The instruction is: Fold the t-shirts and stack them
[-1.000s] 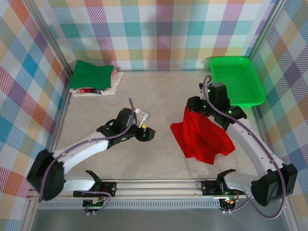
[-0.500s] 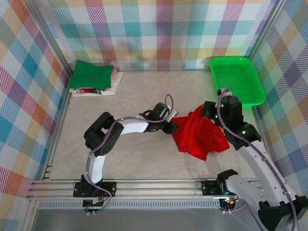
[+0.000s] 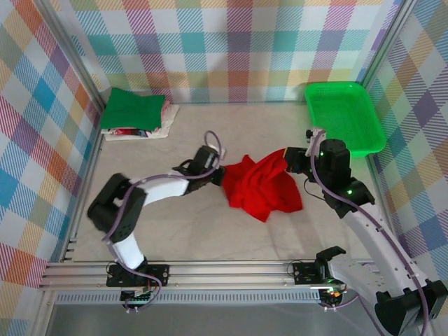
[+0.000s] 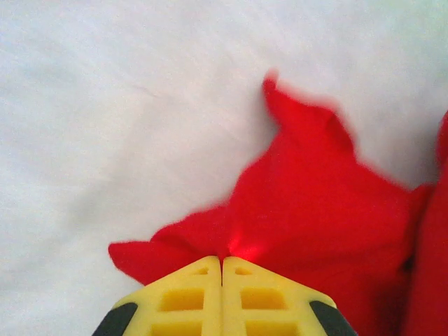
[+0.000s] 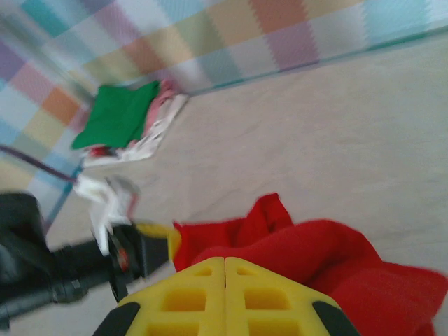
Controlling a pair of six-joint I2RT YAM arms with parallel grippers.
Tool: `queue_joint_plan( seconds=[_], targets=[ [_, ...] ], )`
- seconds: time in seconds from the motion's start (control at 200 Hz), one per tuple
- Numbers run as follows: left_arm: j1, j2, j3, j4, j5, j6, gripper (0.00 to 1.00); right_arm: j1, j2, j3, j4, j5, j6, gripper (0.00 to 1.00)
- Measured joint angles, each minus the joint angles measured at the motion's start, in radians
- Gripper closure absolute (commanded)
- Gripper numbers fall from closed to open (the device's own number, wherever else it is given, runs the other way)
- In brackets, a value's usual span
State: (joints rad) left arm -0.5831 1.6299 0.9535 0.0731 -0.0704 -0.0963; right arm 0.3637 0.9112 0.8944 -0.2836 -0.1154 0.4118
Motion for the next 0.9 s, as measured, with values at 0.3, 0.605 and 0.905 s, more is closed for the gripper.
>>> queue_joint_plan(
  seconds=[0.3, 0.605, 0.905],
  targets=[
    [0.179, -0.322, -0.009, -0.073, -0.039, 0.046, 1.00, 0.023, 0.078, -0.021, 0.036, 0.066, 0.044, 0.90],
    [0.017, -0.425, 0.202, -0.328, 0.135, 0.145, 1.00, 0.013, 0.314, -0.002, 0.096, -0.035, 0.019, 0.40],
    [-0.029, -0.642, 0.317, -0.444, 0.252, 0.308, 1.00, -0.050, 0.412, 0.111, 0.216, -0.315, 0.040, 0.27]
  ],
)
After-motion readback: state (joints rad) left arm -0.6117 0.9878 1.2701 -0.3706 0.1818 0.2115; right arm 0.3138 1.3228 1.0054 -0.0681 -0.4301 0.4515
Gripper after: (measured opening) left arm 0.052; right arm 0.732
